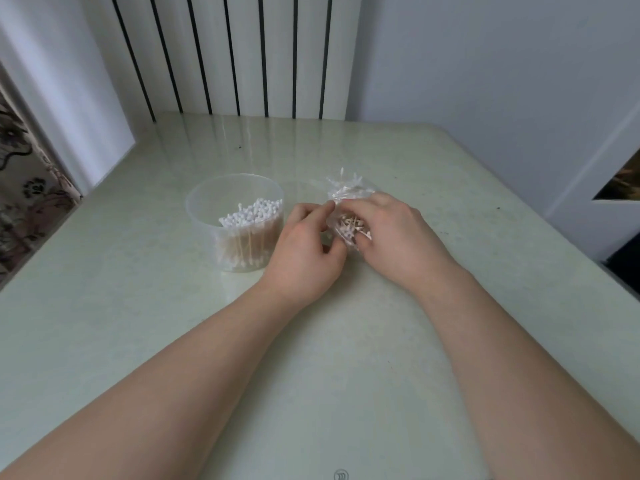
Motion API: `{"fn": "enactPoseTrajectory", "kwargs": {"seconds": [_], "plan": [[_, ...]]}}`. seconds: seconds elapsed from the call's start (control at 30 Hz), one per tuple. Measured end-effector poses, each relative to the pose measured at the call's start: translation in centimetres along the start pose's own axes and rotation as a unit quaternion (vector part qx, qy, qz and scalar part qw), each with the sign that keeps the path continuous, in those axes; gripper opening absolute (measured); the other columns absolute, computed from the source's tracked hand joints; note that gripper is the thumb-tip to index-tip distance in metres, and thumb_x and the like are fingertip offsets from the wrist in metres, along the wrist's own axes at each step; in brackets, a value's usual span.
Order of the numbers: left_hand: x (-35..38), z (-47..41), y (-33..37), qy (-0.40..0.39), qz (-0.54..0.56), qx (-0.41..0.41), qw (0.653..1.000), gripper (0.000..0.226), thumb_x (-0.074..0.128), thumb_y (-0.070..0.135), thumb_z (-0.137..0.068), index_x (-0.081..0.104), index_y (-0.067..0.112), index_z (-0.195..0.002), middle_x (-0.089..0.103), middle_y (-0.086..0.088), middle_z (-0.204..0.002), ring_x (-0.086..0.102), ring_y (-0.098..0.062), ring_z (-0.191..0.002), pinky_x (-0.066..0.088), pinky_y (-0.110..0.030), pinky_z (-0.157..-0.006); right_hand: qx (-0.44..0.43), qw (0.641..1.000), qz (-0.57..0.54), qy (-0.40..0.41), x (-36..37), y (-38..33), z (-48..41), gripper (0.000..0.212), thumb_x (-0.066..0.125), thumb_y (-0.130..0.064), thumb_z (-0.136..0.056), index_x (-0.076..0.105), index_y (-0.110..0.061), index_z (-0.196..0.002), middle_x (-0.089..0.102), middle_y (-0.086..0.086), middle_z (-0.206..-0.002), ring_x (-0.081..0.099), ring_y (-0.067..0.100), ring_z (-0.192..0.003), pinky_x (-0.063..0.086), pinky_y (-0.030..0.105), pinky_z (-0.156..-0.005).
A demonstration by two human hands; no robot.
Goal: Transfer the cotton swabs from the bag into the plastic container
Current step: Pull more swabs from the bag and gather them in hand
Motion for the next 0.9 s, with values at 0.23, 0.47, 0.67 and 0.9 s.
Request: {"fn": "enactPoseTrajectory", "kwargs": {"seconds": [0.23, 0.47, 0.67, 0.9], "plan": [[0.1, 0.1, 0.0, -0.013, 0.000, 0.000, 1.000, 0.059, 0.063, 0.016, -0.092, 0.048, 0.011, -0.148, 0.046, 0.006, -0.124, 0.059, -0.005, -0.107, 0.049, -0.020, -0.099, -0.012, 0.999, -0.026, -0.013, 0.7, 0.0, 0.0, 0.022, 0.070, -0.020, -0.084, 0.068, -0.025, -0.105, 0.058, 0.001, -0.118, 0.062, 0.025, -0.104, 0.051, 0.035, -0.086], [0.0, -0.2, -0.4, 0.009, 0.018, -0.016, 1.000, 0.064, 0.081, 0.023, -0.084, 0.055, 0.017, -0.143, 0.053, 0.003, -0.122, 0.065, -0.006, -0.099, 0.041, 0.004, -0.082, 0.028, 0.998, 0.007, -0.061, 0.8, -0.1, -0.2, 0.051, 0.064, -0.022, -0.086, 0.056, -0.036, -0.135, 0.054, 0.008, -0.123, 0.059, 0.032, -0.110, 0.050, 0.035, -0.092], [-0.5, -0.4, -0.7, 0.047, 0.017, -0.046, 0.998, 0.046, 0.080, 0.022, -0.084, 0.066, 0.021, -0.128, 0.060, 0.006, -0.119, 0.063, 0.007, -0.080, 0.040, 0.004, -0.076, 0.017, 0.999, -0.010, -0.026, 0.4, -0.1, -0.1, 0.019, 0.062, -0.022, -0.089, 0.068, -0.024, -0.107, 0.055, 0.006, -0.112, 0.060, 0.031, -0.097, 0.051, 0.038, -0.082], [-0.4, -0.5, -1.1, 0.027, -0.028, -0.047, 0.998, 0.038, 0.067, 0.010, -0.087, 0.065, 0.021, -0.124, 0.061, 0.001, -0.113, 0.069, -0.006, -0.082, 0.045, -0.008, -0.083, -0.012, 0.999, -0.041, 0.033, -0.3, -0.2, 0.0, 0.007, 0.054, -0.015, -0.091, 0.054, -0.018, -0.097, 0.053, -0.003, -0.076, 0.055, 0.032, -0.077, 0.032, 0.033, -0.062]]}}
Point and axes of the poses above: each hand's wrist, its own z-axis away from the middle knuckle, its own x-axis out of the palm, y = z × x, the point moved 7 cm from there along -z, towards the middle knuckle
